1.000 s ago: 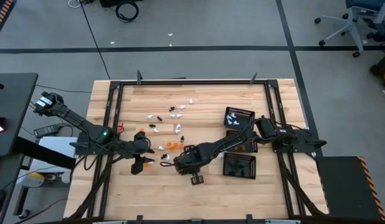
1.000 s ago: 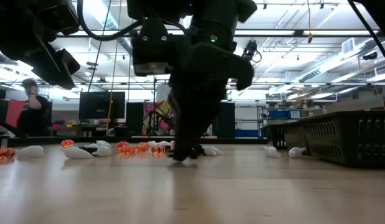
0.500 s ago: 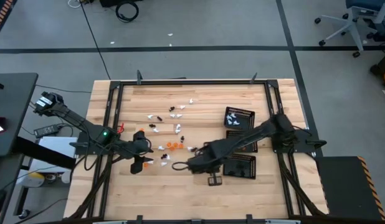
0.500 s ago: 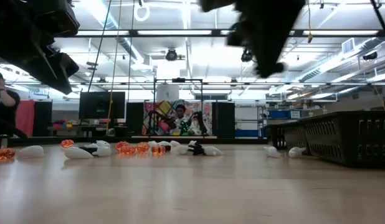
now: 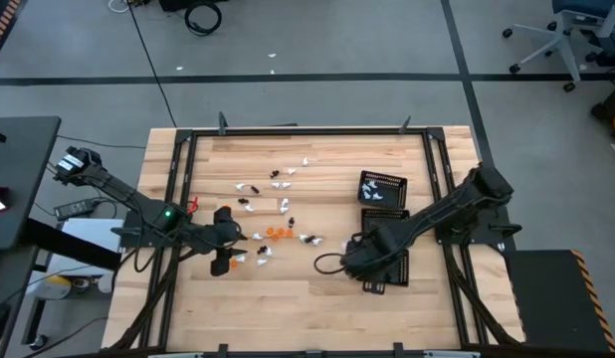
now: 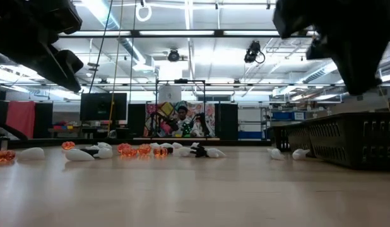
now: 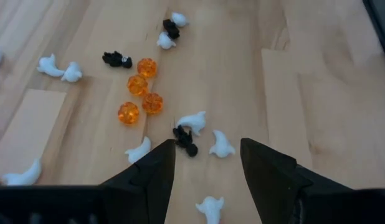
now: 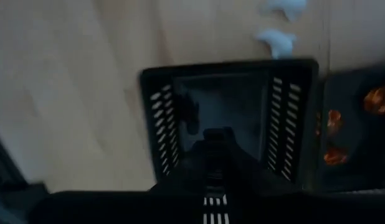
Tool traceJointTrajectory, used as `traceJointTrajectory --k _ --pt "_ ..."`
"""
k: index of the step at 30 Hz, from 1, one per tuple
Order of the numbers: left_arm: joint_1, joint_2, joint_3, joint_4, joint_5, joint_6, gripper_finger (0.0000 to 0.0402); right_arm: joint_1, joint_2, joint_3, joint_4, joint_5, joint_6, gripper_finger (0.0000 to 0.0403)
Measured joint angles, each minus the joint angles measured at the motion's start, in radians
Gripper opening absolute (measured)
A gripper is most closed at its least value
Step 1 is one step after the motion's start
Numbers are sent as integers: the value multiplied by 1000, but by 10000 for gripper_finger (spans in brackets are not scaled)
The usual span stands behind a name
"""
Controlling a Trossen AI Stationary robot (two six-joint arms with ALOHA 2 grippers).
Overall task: Sort Halloween decoration
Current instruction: Put the black ghost toy into the bottom black bin
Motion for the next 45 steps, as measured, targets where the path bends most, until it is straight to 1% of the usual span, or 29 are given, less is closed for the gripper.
traceJointTrajectory --k 3,8,11,16,19,21,26,29,34,37,40,43,45 --pt "0 0 0 21 0 -2 192 -10 -27 -88 65 -8 46 66" --pt "0 0 0 42 0 -5 192 -42 -32 -189 170 -64 40 91" --pt "0 0 0 42 0 -5 192 -60 -32 -214 189 -86 32 100" --pt "0 0 0 45 0 -4 192 -76 -32 -210 192 -105 -15 104" --pt "0 0 0 45 0 -4 192 -87 -31 -171 196 -139 -46 105" --pt "1 0 0 45 0 -3 192 -92 -31 -129 191 -139 -57 105" --pt "1 0 0 44 -3 5 192 -111 -31 -48 174 -72 -58 105" --pt "1 0 0 44 -9 6 192 -135 -23 -21 210 -58 -62 111" --pt "1 0 0 43 -11 6 192 -193 2 -18 310 -54 -97 124" --pt "1 0 0 38 -11 6 192 -227 50 13 334 -55 -147 131" --pt "1 0 0 37 -11 6 192 -250 119 93 329 -49 -244 137" --pt "1 0 0 36 -17 6 192 -268 200 184 323 -2 -345 142" --pt "1 0 0 34 -18 5 192 -279 250 234 315 54 -410 145"
